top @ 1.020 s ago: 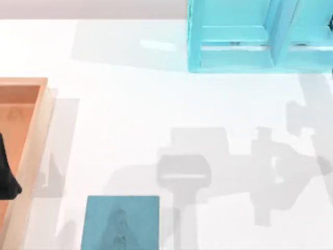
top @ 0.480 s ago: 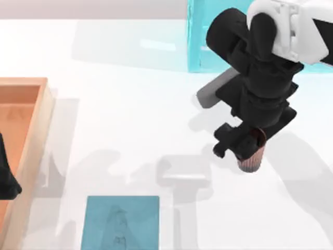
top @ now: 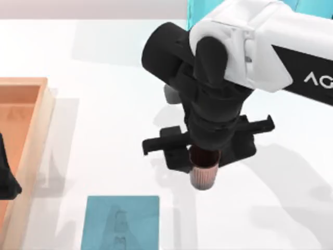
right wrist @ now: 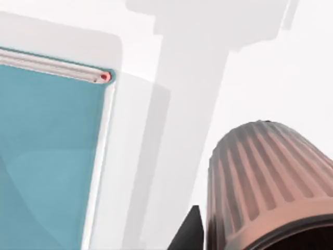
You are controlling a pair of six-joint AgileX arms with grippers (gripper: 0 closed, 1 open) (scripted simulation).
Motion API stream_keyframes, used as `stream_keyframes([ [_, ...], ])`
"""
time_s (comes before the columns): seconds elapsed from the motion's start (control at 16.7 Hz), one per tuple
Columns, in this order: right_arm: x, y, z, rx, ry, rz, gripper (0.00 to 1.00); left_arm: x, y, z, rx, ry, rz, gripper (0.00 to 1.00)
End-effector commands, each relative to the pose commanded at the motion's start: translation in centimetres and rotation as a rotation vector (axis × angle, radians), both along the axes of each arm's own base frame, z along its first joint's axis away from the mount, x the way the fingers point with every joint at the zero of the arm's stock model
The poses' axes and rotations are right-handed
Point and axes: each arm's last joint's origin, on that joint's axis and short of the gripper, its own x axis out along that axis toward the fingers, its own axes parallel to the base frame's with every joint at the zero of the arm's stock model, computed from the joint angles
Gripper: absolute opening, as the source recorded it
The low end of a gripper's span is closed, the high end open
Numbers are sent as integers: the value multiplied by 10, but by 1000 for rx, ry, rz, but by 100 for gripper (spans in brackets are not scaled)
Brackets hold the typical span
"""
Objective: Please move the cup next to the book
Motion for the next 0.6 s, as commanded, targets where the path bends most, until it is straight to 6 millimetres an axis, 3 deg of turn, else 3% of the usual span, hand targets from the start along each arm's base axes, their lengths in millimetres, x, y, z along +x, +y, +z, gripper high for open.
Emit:
stream_keyframes([
  [0.3, -9, 5, 10, 33, -28, -196, 0, 0, 0, 0, 0, 0, 0, 100],
  [0.6, -9, 5, 11, 35, -30, -210, 0, 0, 0, 0, 0, 0, 0, 100],
])
